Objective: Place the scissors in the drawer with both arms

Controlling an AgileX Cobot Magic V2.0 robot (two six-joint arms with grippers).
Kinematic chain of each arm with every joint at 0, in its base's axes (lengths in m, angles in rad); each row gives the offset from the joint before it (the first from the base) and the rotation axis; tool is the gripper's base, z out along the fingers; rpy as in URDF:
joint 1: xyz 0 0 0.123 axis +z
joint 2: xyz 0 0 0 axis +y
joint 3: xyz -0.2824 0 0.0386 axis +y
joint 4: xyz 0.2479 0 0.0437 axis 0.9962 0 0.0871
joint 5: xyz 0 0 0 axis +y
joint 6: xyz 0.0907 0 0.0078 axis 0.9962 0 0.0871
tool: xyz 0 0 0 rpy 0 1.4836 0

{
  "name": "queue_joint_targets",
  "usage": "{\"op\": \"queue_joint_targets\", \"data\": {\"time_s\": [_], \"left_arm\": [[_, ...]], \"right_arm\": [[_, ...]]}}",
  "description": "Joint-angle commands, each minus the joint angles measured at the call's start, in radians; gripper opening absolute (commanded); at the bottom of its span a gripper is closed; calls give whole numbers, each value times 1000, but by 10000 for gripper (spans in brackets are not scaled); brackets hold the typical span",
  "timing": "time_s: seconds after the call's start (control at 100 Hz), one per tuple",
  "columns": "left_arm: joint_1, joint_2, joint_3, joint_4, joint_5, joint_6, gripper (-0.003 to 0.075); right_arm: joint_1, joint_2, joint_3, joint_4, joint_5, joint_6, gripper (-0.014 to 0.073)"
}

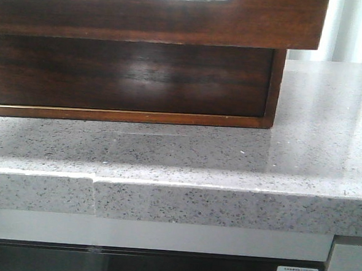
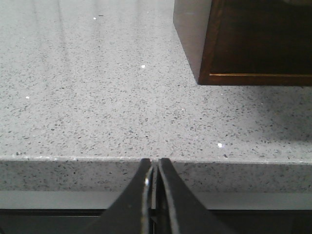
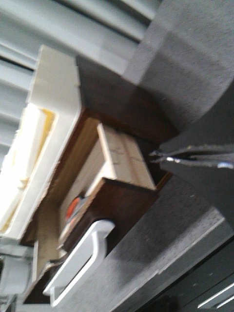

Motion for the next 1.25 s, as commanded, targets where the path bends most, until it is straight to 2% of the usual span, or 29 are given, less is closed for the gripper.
{"op": "queue_joint_targets", "data": {"time_s": [0.0, 0.1, 0.25, 0.33, 0.46, 0.52, 0.75, 1.24], "left_arm": [[3, -30, 22, -15, -29, -12, -19], [3, -30, 22, -15, -29, -12, -19], [3, -30, 22, -15, -29, -12, -19], [3, -30, 22, -15, -29, -12, -19], [3, -30, 22, -15, -29, -12, -19], [3, -30, 22, -15, -29, -12, -19], [3, -30, 22, -15, -29, -12, -19], [3, -30, 22, -15, -29, -12, -19]], "right_arm": [[-61, 16, 28, -32, -93, 57, -36], [-207, 16, 145, -4, -272, 122, -36], [-436, 16, 396, 221, -629, 122, -36], [-507, 16, 488, 250, -705, 122, -36], [-590, 14, 549, 250, -654, 122, -36], [-612, 14, 549, 250, -577, 122, -36], [-633, 14, 549, 250, -345, 122, -36], [-633, 14, 549, 240, -346, 122, -36]]}}
